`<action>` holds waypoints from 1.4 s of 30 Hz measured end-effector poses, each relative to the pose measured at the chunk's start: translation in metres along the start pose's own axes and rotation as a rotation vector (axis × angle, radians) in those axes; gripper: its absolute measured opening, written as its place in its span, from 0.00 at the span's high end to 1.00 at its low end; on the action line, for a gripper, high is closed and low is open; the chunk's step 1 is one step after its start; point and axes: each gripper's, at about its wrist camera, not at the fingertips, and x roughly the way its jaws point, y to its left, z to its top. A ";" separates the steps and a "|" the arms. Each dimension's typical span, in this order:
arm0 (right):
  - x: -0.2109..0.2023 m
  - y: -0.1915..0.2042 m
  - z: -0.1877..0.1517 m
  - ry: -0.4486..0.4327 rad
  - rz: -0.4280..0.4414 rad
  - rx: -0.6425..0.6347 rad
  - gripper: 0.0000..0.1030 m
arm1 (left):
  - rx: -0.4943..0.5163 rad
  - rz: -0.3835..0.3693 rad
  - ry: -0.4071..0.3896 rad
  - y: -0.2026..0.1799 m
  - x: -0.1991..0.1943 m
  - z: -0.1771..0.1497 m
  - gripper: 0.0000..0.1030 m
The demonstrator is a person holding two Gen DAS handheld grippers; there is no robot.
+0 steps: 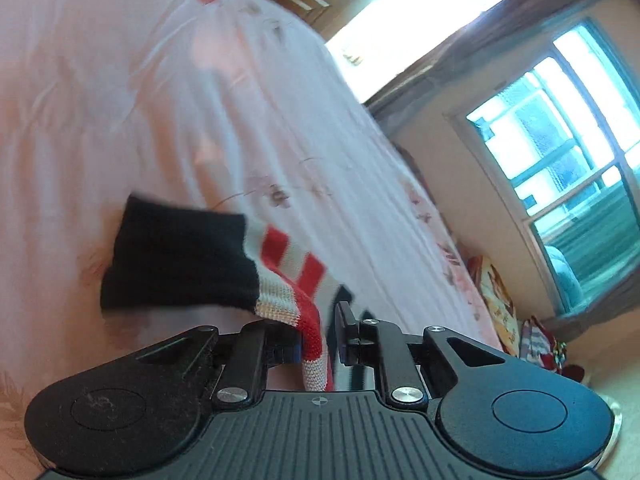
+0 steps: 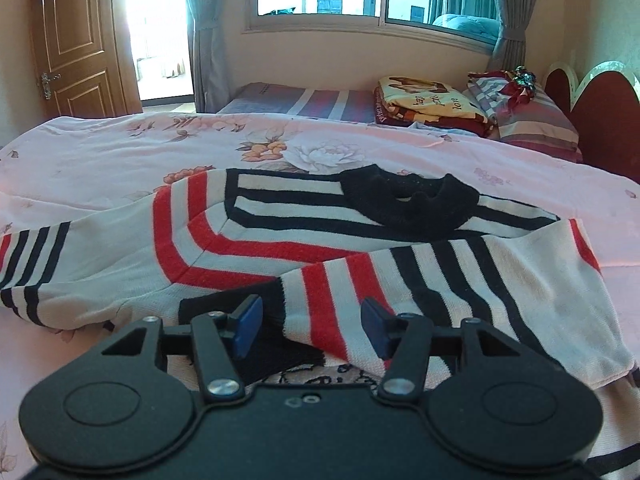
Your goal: Fold small clothes
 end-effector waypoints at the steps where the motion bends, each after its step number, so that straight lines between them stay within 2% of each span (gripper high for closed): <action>1: 0.011 0.002 -0.004 0.049 -0.013 -0.029 0.48 | 0.050 -0.037 -0.006 -0.015 -0.003 0.000 0.84; 2: 0.021 0.002 -0.011 0.074 -0.003 -0.047 0.47 | 0.090 -0.067 -0.007 -0.029 -0.005 -0.001 0.84; 3: 0.020 0.001 -0.014 0.043 0.000 -0.053 0.45 | 0.133 -0.102 -0.004 -0.047 -0.006 -0.004 0.84; 5: 0.021 -0.001 -0.012 0.049 0.016 -0.046 0.45 | 0.213 -0.168 0.010 -0.082 -0.009 -0.014 0.84; 8: 0.010 -0.023 -0.010 0.021 0.090 0.063 0.48 | 0.343 -0.297 0.065 -0.141 -0.010 -0.044 0.84; 13: -0.020 -0.074 -0.016 -0.026 0.090 0.171 0.47 | 0.500 -0.453 0.262 -0.233 0.005 -0.134 0.84; 16: -0.033 -0.110 -0.025 -0.025 0.063 0.207 0.47 | 0.610 -0.483 0.404 -0.269 0.013 -0.204 0.84; 18: -0.038 -0.132 -0.033 -0.008 0.056 0.236 0.47 | 0.664 -0.438 0.471 -0.283 0.022 -0.242 0.84; 20: -0.040 -0.149 -0.041 0.007 0.067 0.273 0.46 | 0.694 -0.383 0.523 -0.291 0.026 -0.261 0.84; 23: -0.042 -0.162 -0.048 0.012 0.098 0.308 0.43 | 0.711 -0.378 0.494 -0.293 0.004 -0.264 0.82; 24: -0.042 -0.163 -0.048 0.010 0.108 0.312 0.42 | 0.715 -0.379 0.459 -0.293 -0.005 -0.257 0.70; 25: -0.043 -0.163 -0.048 0.009 0.129 0.317 0.41 | 0.710 -0.381 0.414 -0.290 -0.016 -0.248 0.44; 27: -0.040 -0.161 -0.044 0.011 0.185 0.334 0.39 | 0.690 -0.362 0.307 -0.282 -0.026 -0.229 0.12; 30: -0.029 -0.162 -0.037 0.034 0.266 0.410 0.36 | 0.721 -0.267 0.198 -0.265 -0.032 -0.200 0.11; 32: -0.018 -0.161 -0.033 0.066 0.279 0.450 0.30 | 0.732 -0.174 0.157 -0.246 -0.026 -0.182 0.11; 33: -0.012 -0.159 -0.032 0.080 0.274 0.461 0.30 | 0.730 -0.119 0.152 -0.234 -0.023 -0.175 0.11; 35: -0.005 -0.156 -0.030 0.078 0.253 0.465 0.35 | 0.702 -0.047 0.152 -0.210 -0.017 -0.163 0.11; 37: -0.001 -0.152 -0.028 0.076 0.218 0.453 0.65 | 0.671 0.005 0.159 -0.189 -0.011 -0.157 0.11; 40: 0.000 -0.149 -0.024 0.047 0.189 0.441 0.80 | 0.639 0.041 0.192 -0.168 0.002 -0.158 0.11; 42: -0.009 -0.144 -0.018 0.002 0.190 0.396 0.85 | 0.635 0.035 0.201 -0.165 0.005 -0.160 0.12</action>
